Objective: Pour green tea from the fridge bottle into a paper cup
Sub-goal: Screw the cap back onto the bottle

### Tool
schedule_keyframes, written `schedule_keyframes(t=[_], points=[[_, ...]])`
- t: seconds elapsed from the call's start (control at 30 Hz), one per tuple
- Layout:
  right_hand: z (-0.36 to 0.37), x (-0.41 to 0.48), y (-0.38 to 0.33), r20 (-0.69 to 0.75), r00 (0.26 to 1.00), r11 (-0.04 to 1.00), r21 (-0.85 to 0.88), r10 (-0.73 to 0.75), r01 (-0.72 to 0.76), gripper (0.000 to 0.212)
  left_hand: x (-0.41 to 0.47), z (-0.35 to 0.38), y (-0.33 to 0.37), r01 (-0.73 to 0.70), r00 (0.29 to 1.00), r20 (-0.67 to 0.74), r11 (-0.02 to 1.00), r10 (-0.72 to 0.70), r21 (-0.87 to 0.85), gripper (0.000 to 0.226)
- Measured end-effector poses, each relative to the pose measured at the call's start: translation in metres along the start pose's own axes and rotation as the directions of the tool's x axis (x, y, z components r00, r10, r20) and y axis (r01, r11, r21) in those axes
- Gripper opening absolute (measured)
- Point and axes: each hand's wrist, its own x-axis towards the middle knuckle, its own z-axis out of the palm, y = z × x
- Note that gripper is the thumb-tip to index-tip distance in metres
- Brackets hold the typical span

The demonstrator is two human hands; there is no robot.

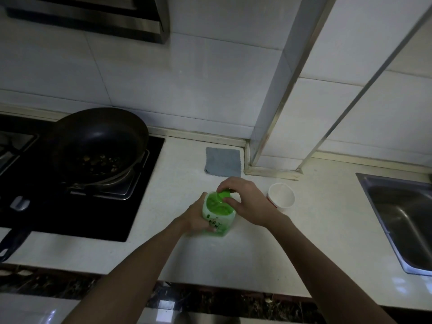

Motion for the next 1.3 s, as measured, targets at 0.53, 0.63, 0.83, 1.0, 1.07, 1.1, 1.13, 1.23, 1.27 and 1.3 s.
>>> schedule_keyframes(t=[0.53, 0.63, 0.83, 1.0, 1.07, 1.1, 1.13, 1.23, 1.27, 1.3], points=[[-0.011, 0.003, -0.01, -0.034, 0.984, 0.923, -0.342, 0.175, -0.176, 0.037, 0.004, 0.005, -0.004, 0.023, 0.999, -0.039, 0.999, -0.022, 0.037, 0.081], [-0.014, 0.005, -0.007, 0.22, 0.973, 0.973, -0.23, 0.066, -0.014, 0.045, 0.004, 0.005, -0.003, 0.02, 0.999, -0.037, 0.999, -0.018, 0.048, 0.092], [-0.003, 0.01, -0.012, 0.148, 0.985, 0.949, -0.313, 0.086, -0.036, 0.032, 0.004, 0.006, -0.007, 0.024, 0.999, -0.044, 0.998, -0.022, 0.056, 0.085], [0.016, 0.014, -0.013, -0.092, 0.918, 0.811, -0.44, 0.386, -0.385, 0.06, 0.0, 0.01, -0.009, 0.027, 0.997, -0.07, 0.997, -0.022, 0.066, 0.092], [0.018, 0.014, -0.016, -0.139, 0.905, 0.797, -0.433, 0.403, -0.421, 0.066, 0.001, 0.011, -0.01, 0.015, 0.997, -0.079, 0.998, -0.009, 0.069, 0.088], [0.016, 0.012, -0.017, -0.138, 0.916, 0.822, -0.408, 0.376, -0.399, 0.063, 0.001, 0.011, -0.01, 0.012, 0.997, -0.079, 0.998, -0.007, 0.067, 0.086], [0.012, 0.009, -0.017, -0.102, 0.938, 0.865, -0.365, 0.331, -0.345, 0.055, 0.002, 0.011, -0.01, 0.014, 0.997, -0.078, 0.998, -0.009, 0.062, 0.084], [-0.005, 0.003, -0.016, 0.171, 0.972, 0.944, -0.312, 0.161, -0.102, 0.038, 0.004, 0.011, -0.012, 0.016, 0.997, -0.081, 0.999, -0.011, 0.051, 0.087], [-0.009, 0.003, -0.014, 0.213, 0.968, 0.94, -0.336, 0.136, -0.058, 0.037, 0.004, 0.011, -0.013, 0.016, 0.996, -0.083, 0.999, -0.012, 0.052, 0.09], [-0.01, 0.004, -0.012, 0.216, 0.968, 0.928, -0.37, 0.131, -0.043, 0.034, 0.004, 0.011, -0.013, 0.012, 0.996, -0.084, 0.999, -0.008, 0.048, 0.095]])
